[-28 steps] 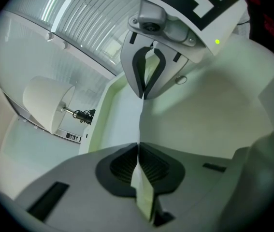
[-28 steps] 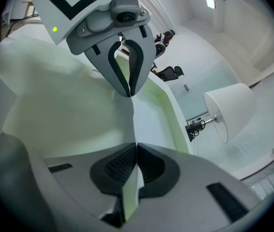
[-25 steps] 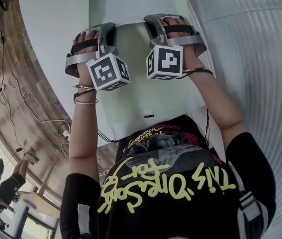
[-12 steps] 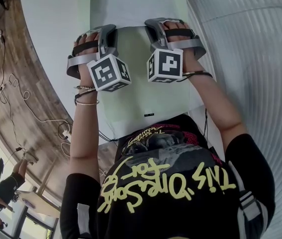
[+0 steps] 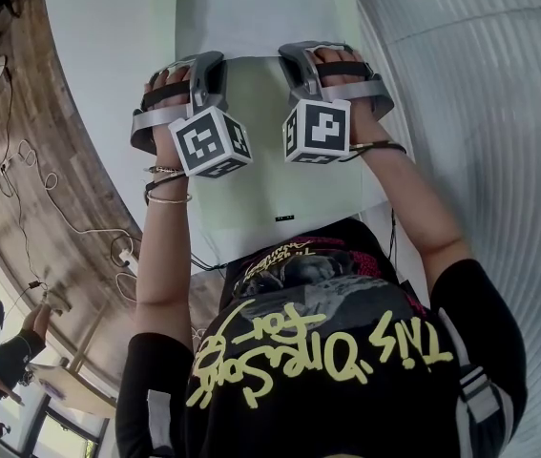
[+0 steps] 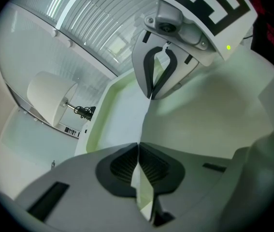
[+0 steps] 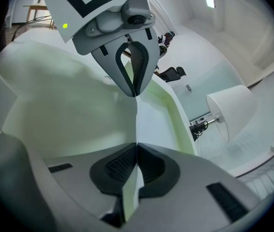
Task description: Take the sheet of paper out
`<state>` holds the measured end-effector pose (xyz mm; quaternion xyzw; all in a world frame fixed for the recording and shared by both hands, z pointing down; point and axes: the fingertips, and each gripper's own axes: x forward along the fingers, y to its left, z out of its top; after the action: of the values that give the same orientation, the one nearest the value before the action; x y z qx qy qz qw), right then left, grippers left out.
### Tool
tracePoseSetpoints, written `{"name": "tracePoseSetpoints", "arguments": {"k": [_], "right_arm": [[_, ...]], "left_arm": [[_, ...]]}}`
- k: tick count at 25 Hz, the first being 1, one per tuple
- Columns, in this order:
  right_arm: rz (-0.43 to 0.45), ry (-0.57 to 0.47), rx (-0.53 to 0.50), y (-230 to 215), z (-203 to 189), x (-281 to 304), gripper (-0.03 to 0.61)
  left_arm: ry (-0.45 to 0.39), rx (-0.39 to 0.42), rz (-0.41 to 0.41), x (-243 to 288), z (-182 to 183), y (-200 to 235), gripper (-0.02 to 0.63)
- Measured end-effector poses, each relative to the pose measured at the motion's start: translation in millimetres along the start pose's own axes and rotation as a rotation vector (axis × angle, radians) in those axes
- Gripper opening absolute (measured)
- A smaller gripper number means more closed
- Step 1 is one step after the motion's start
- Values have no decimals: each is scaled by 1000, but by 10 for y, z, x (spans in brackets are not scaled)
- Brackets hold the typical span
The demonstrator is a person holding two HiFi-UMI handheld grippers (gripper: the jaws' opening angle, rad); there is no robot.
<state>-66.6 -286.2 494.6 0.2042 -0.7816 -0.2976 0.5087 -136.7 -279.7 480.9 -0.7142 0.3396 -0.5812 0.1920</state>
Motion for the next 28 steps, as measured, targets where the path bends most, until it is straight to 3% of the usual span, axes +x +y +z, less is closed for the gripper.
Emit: {"name": "tracePoseSetpoints", "arguments": {"k": [28], "right_arm": [[44,-35,1,181,69,-113,11]], "left_arm": [[37,-83,-9,-142,-74,-165,12]]}}
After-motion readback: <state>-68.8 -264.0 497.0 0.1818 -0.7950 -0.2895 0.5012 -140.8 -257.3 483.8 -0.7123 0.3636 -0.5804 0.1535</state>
